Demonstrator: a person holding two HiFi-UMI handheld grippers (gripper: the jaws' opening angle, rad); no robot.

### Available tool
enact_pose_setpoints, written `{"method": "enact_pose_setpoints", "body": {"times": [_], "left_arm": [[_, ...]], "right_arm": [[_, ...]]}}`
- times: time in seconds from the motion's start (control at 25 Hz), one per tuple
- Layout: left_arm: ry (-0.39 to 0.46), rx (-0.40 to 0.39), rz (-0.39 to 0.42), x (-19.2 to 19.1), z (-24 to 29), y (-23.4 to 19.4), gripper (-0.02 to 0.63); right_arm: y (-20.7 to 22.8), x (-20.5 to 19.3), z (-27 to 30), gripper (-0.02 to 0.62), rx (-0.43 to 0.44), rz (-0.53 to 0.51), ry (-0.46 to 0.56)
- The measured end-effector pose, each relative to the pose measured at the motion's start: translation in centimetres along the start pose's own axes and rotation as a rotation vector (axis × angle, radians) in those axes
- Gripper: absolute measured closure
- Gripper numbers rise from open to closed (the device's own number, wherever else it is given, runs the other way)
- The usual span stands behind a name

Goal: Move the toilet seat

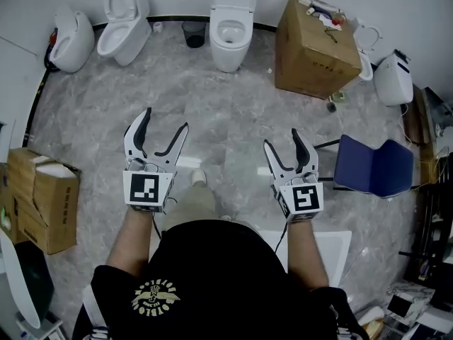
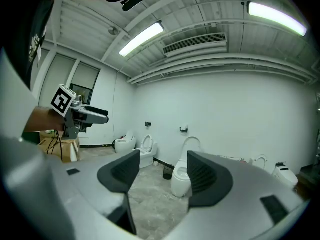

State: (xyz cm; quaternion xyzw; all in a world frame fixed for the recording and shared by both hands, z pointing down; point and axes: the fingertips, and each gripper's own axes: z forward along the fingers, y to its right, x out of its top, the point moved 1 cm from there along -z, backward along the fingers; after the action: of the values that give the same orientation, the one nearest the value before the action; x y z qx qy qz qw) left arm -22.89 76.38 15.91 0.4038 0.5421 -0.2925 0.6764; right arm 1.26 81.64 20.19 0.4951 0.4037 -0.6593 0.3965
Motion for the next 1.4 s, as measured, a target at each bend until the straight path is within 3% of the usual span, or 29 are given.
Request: {"method": "enact_pose_setpoints", "body": {"times": [0.4,0.8,1.08,1.4], "left_arm": [[-0.041,-0.097,0.003,-1.6,8.8,-2.3,0.282],[-0.077,-0.107,0.027,-3.2,15.4,-8.2,0.282],[-0.029,-0.122,0.021,-2.3,19.6,-13.5,0.282],[-0.056,-0.149,0.004,-4.1,22.3,-15.7,0.282]], "right_arm": [[2.5,0.3,7.8,0.311,-0.016,0.05,-0.033],[4.0,1.7,16.3,0.311,-0.033,0.075,-0.04],[4.2,4.4,21.9,0.311,-0.053,0.036,-0.027],[5.4,5.2,25.6,0.311,-0.081,0.036,-0.032]]}}
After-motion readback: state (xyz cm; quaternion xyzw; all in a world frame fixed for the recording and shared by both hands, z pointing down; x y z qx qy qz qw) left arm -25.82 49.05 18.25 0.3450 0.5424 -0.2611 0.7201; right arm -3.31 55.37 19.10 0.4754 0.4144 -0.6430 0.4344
